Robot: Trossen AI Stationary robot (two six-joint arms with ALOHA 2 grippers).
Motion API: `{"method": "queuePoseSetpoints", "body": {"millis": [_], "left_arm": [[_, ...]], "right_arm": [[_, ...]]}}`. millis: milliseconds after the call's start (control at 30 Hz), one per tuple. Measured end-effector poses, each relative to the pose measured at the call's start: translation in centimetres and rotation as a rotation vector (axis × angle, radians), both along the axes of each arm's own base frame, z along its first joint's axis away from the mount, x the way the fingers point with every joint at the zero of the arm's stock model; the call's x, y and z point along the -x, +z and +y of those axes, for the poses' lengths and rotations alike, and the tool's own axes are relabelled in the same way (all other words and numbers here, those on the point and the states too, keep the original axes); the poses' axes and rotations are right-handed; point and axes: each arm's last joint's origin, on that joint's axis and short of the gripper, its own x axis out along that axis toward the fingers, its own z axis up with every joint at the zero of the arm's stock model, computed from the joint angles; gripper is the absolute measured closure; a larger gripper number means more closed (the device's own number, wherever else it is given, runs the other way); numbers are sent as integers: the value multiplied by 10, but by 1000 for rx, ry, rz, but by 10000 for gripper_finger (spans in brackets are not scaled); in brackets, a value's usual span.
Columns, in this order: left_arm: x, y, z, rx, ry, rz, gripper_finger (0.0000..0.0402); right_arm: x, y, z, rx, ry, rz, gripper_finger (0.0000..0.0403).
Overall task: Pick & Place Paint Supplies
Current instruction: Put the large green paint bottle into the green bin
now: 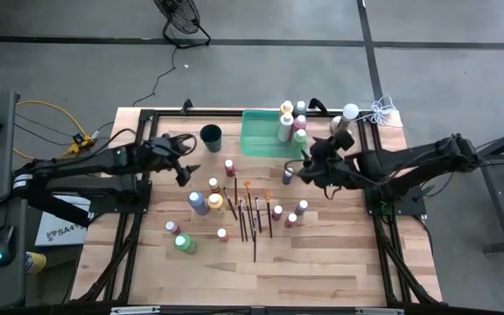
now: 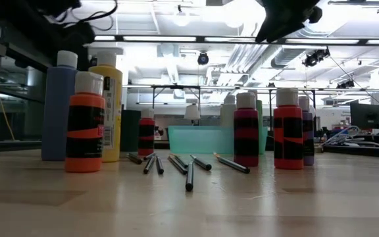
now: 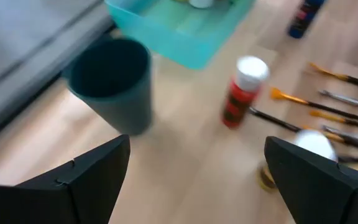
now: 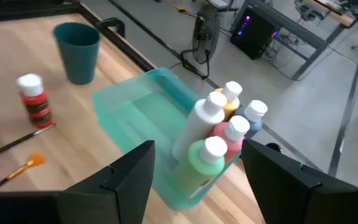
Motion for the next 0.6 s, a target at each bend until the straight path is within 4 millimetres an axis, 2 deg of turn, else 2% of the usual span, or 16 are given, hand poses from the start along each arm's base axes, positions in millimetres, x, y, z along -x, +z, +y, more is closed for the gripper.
{"method": "queuePoseSetpoints", "body": {"millis": [267, 433, 600], "left_arm": [[18, -31, -10, 128, -102, -69, 36], [19, -41, -11, 184, -92, -105, 36], [20, -48, -11, 267, -10, -117, 36]], "right_arm": [[3, 1, 19, 27, 56, -9, 168], [4, 1, 23, 33, 68, -11, 168], [4, 1, 23, 32, 68, -11, 168]]}}
